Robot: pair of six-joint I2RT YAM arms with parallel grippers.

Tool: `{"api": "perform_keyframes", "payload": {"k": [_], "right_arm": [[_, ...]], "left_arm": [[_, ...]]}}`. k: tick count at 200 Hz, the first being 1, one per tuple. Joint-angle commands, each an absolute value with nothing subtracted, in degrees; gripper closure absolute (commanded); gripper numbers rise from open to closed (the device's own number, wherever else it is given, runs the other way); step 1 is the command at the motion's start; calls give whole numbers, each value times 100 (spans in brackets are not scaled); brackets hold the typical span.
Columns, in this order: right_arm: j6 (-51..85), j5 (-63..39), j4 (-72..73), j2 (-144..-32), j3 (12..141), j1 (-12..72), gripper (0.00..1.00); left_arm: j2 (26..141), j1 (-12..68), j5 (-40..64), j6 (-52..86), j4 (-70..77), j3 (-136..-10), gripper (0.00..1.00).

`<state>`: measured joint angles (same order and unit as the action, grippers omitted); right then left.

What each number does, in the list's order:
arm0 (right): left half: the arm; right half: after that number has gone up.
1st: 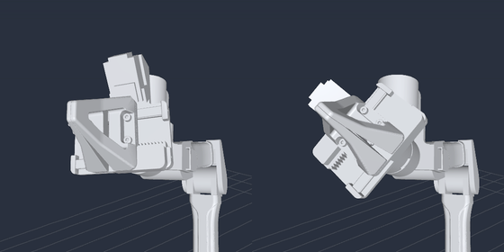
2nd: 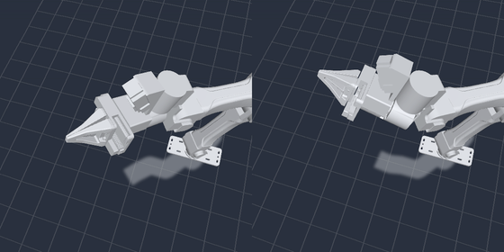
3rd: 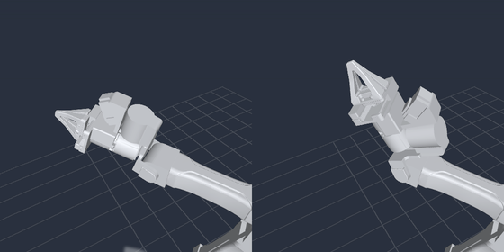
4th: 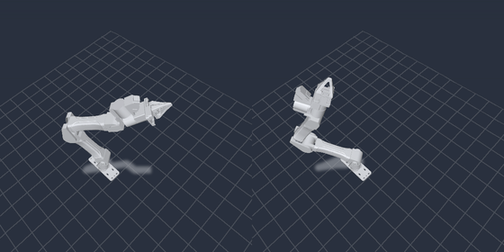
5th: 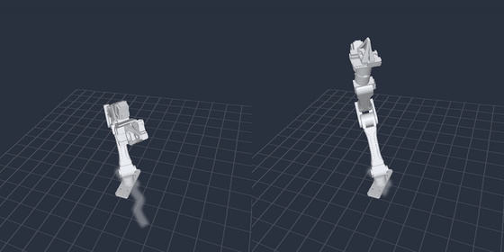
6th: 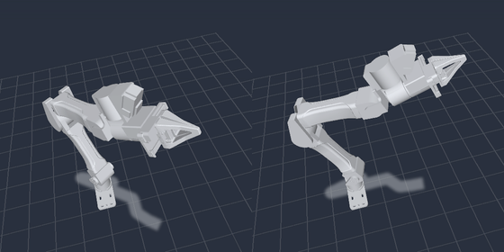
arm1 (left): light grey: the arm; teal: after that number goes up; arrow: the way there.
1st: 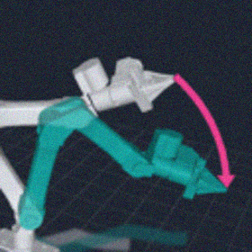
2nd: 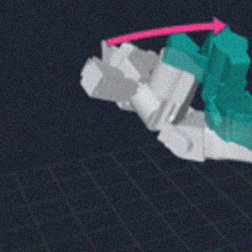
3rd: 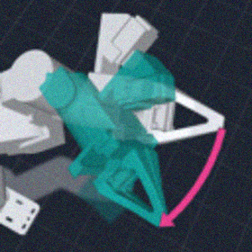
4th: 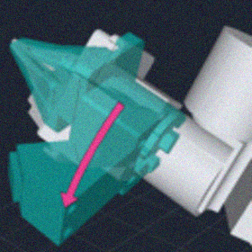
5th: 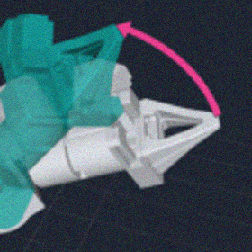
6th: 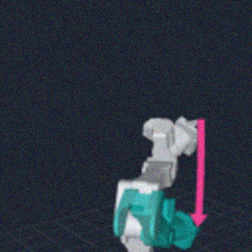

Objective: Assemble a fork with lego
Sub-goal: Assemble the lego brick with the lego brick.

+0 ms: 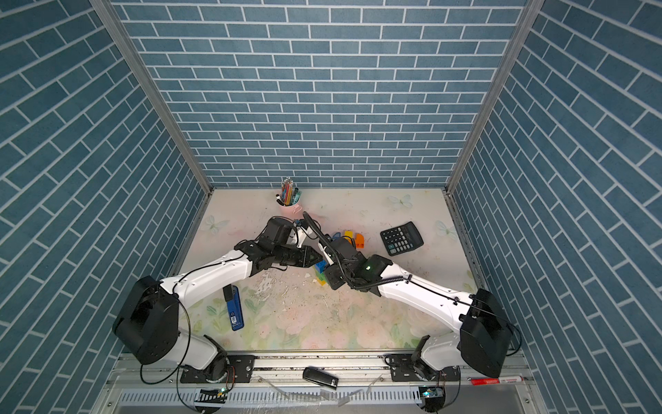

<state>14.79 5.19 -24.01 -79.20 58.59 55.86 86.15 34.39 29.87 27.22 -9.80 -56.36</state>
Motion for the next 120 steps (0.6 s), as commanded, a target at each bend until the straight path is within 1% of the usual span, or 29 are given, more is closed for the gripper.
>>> {"api": "perform_keyframes", "payload": {"k": [1,31,53,120], "right_arm": [[1564,712,-2525,-7937,5986,5634,100],[1573,787,-2597,-7810,5957,5639,100],[1464,659,-2709,-7715,5912,5616,100],[560,-466,-2634,-7473,5756,5082,100]], "left_arm": [[8719,3420,3021,2814,-934,-5452,75],[8727,3419,3077,2881,-844,-5405,75],[8734,3419,3093,2874,-839,-5414,75],[8797,3410,3251,2986,-660,-5364,75]]}}
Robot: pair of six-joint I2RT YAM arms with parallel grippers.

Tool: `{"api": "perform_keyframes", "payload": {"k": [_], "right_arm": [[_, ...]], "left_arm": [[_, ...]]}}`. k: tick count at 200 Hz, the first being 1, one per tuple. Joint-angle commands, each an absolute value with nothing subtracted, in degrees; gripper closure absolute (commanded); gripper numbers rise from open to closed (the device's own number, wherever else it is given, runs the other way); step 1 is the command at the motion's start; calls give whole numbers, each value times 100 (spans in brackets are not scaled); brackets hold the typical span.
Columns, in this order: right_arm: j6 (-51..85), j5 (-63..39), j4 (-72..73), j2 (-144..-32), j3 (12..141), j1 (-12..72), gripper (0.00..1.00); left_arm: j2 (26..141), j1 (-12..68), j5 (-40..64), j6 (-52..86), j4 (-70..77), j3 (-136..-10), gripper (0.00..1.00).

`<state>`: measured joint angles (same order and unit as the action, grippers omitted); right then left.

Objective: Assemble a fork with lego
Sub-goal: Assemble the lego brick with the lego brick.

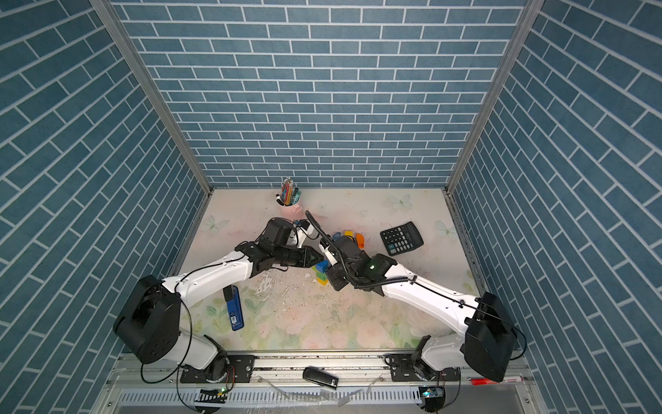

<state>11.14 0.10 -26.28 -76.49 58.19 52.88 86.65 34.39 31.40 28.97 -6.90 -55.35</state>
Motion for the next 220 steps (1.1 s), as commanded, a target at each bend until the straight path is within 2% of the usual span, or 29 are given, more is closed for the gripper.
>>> {"api": "perform_keyframes", "payload": {"k": [1,25,102,220], "right_arm": [[552,-466,-2631,-7472,5756,5072,100],[260,-796,-2697,-7606,5837,4960,100],[-268,-774,-2914,-8022,6075,4891,100],[-984,-1122,-2964,-8002,6100,4605,100]], "left_arm": [[8797,3410,3251,2983,-655,-5363,75],[8812,3410,3304,3074,-528,-5317,75],[8806,3386,3313,3094,-524,-5286,75],[8806,3375,3322,3104,-490,-5267,75]]}}
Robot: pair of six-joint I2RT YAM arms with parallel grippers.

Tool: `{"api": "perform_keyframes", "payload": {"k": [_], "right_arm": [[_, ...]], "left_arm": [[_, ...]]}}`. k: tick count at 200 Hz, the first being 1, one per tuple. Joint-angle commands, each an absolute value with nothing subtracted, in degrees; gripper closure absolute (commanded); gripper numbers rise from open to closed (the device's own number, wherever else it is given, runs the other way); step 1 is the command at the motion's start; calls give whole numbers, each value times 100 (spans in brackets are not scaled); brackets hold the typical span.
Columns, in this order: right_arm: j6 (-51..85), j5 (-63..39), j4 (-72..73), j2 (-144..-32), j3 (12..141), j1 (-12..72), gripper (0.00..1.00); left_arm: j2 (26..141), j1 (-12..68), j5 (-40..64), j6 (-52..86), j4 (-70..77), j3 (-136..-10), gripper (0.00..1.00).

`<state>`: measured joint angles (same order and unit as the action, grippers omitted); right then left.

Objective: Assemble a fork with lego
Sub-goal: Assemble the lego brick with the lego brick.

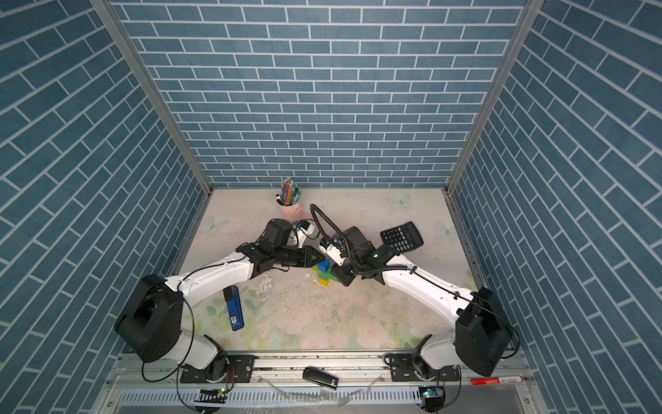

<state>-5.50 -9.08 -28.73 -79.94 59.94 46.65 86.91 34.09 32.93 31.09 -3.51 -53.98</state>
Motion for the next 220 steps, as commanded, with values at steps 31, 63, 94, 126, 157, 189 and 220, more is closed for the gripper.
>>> {"api": "perform_keyframes", "payload": {"k": [31,63,94,126,157,189,220], "right_arm": [[-1001,-1243,-2950,-8098,6123,4579,100],[-1043,-1310,-2934,-8178,6109,4570,100],[-1163,-1241,-2922,-8251,6100,4566,100],[-1166,-1024,-2599,-8011,6003,4544,100],[-990,-831,-1606,-7421,5503,4518,100],[-1282,-646,-1273,-7142,5188,4509,100],[-1260,-791,-1149,-6879,4896,4510,100]], "left_arm": [[8806,3375,3322,3105,-491,-5269,75],[8806,3379,3329,3108,-495,-5271,75],[8815,3375,3313,3101,-488,-5266,75],[8815,3375,3313,3110,-492,-5271,75],[8807,3375,3313,3111,-505,-5283,75],[8808,3379,3322,3090,-527,-5282,75],[8795,3383,3313,3094,-534,-5278,76]]}}
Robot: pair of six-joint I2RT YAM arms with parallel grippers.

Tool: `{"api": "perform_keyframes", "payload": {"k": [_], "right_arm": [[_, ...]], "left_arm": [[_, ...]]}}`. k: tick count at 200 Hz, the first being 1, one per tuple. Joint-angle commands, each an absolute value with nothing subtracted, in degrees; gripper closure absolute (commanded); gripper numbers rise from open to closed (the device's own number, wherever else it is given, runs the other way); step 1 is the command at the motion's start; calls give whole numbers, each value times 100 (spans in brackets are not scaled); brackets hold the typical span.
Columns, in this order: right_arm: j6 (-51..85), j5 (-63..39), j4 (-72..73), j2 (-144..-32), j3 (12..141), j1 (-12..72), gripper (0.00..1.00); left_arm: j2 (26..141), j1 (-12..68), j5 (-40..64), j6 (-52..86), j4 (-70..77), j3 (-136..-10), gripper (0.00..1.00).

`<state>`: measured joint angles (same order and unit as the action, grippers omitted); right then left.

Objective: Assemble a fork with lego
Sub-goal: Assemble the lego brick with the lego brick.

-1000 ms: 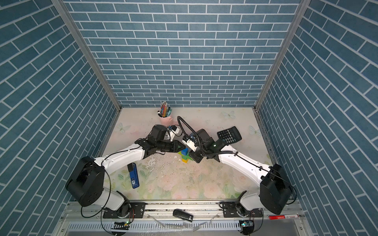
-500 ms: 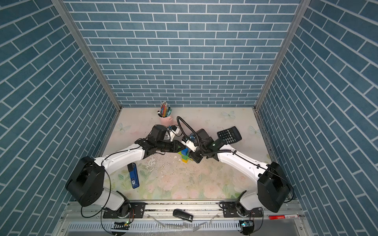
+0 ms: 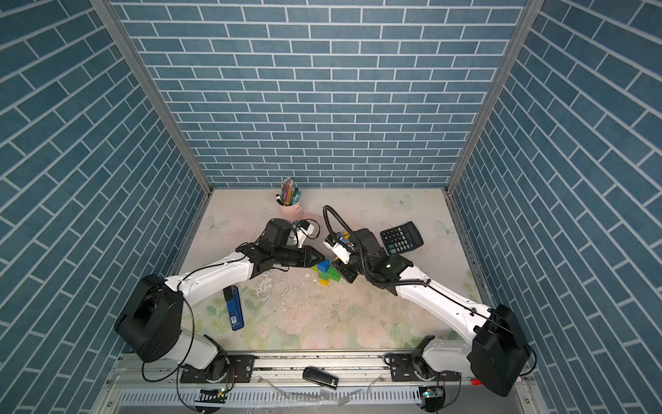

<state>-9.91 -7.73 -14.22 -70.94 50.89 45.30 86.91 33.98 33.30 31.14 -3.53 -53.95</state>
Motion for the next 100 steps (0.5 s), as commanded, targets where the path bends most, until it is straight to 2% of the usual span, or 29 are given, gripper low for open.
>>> {"api": "perform_keyframes", "payload": {"k": [1,21,42,100], "right_arm": [[-1250,-782,-1150,-6881,4891,4510,100],[-1182,-539,-1832,-7010,5133,4511,100],[-1508,-710,-2856,-7402,5670,4509,100],[-1687,-1233,-3255,-7994,6151,4452,100]], "left_arm": [[8792,3379,3313,3094,-535,-5276,76],[8824,3378,3331,3093,-525,-5291,76],[8815,3382,3314,3099,-514,-5284,76],[8828,3370,3305,3100,-508,-5283,76]]}}
